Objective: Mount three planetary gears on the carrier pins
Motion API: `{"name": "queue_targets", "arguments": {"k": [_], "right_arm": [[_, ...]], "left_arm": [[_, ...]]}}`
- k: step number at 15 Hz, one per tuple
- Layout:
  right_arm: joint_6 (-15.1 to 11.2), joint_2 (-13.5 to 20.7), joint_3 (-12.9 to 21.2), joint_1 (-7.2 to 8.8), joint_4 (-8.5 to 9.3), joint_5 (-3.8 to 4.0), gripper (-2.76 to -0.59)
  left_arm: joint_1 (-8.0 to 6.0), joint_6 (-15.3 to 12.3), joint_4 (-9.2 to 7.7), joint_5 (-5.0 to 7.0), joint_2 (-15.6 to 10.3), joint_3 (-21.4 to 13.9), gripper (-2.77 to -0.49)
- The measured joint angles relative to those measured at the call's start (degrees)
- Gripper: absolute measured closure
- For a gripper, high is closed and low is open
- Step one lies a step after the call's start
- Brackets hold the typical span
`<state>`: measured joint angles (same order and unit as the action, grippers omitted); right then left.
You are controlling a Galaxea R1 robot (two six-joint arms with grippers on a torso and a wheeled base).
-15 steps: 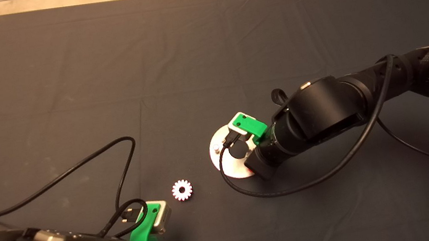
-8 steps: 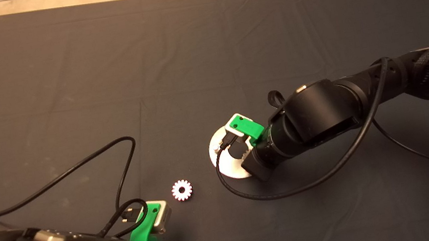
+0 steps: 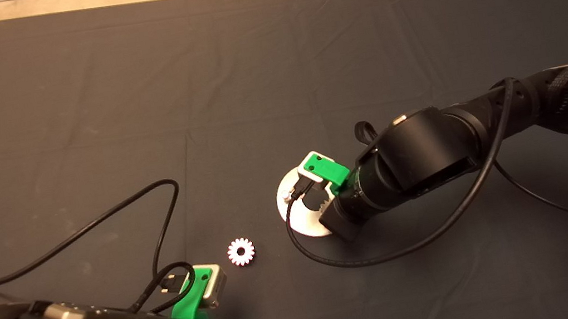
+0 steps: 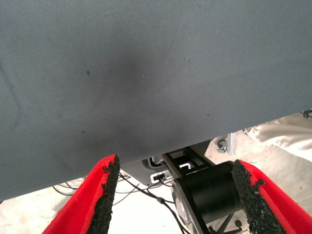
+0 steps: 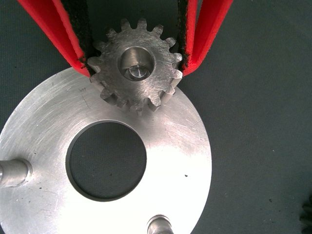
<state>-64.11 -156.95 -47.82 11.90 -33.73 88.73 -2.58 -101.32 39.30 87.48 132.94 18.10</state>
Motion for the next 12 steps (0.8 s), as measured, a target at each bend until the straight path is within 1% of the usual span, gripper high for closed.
{"name": "queue_targets", "arguments": {"k": [4, 9, 11, 12], "right_arm": [[0.0, 0.4, 0.4, -0.16, -0.15, -0.33, -0.94], [0.0, 1.8, 1.4, -0.30, -0.17, -1.12, -0.93], [0.0, 2.3, 1.8, -0.30, -0.15, -1.18, -0.93], [0.0, 2.5, 2.0, -0.30, -0.17, -1.25, -0.92]], "left_arm": [[0.00, 0.0, 0.00, 0.00, -0.1, 0.0, -1.62], [-0.02, 0.0, 0.01, 0.00, -0.3, 0.0, -1.62], [-0.48, 0.0, 0.05, 0.00, -0.3, 0.0, -1.62], [-0.46, 0.0, 0.02, 0.01, -0.3, 0.0, -1.62]]}}
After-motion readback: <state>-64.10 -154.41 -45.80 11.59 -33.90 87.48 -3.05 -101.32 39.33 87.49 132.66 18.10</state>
